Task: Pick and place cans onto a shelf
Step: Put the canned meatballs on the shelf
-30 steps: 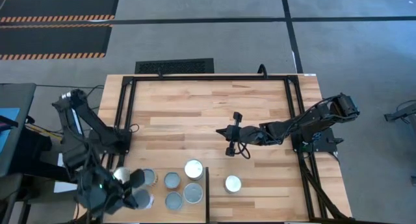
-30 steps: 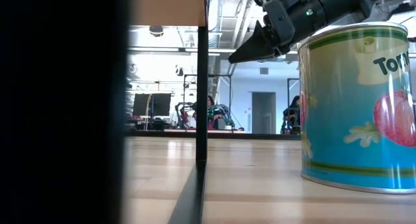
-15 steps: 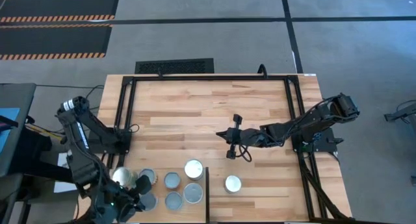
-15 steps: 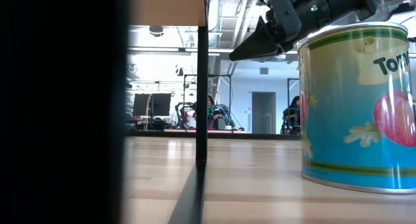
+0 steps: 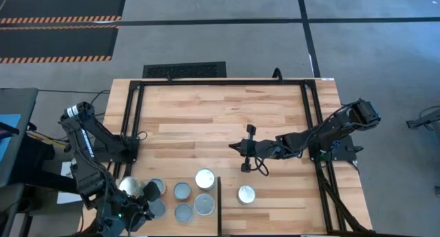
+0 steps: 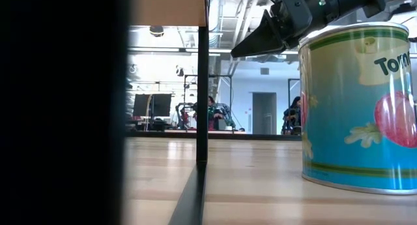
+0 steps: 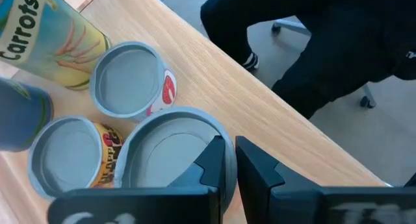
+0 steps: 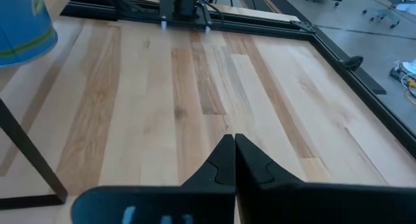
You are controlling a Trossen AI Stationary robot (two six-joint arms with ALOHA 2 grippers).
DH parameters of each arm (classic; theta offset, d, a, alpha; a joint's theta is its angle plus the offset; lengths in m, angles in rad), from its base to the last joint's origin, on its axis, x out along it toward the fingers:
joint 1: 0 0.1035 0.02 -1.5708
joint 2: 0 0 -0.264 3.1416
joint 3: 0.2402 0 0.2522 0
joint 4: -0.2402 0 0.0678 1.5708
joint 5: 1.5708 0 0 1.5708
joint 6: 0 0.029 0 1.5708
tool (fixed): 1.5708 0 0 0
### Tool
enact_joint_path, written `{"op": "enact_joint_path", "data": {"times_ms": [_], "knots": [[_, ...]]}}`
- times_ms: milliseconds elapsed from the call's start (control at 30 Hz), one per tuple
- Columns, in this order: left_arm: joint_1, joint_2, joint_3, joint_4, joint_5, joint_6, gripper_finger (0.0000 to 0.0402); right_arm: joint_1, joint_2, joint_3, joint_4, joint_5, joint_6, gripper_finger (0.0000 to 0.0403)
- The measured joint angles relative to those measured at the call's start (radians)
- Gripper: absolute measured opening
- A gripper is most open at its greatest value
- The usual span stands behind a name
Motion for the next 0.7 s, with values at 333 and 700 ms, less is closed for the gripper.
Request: {"op": "enact_joint_path", "data": {"times_ms": [333, 700], "knots": [[0.0, 0.0, 0.0, 0.002, 0.029, -0.028, 0.0014, 0.0, 0.0, 0.0, 0.0, 0.0, 0.003, 0.0009], [0.0, 0.03, -0.014, 0.011, 0.028, -0.016, 0.0014, 0.0, 0.0, 0.001, 0.0, 0.0, 0.002, 0.001]]}}
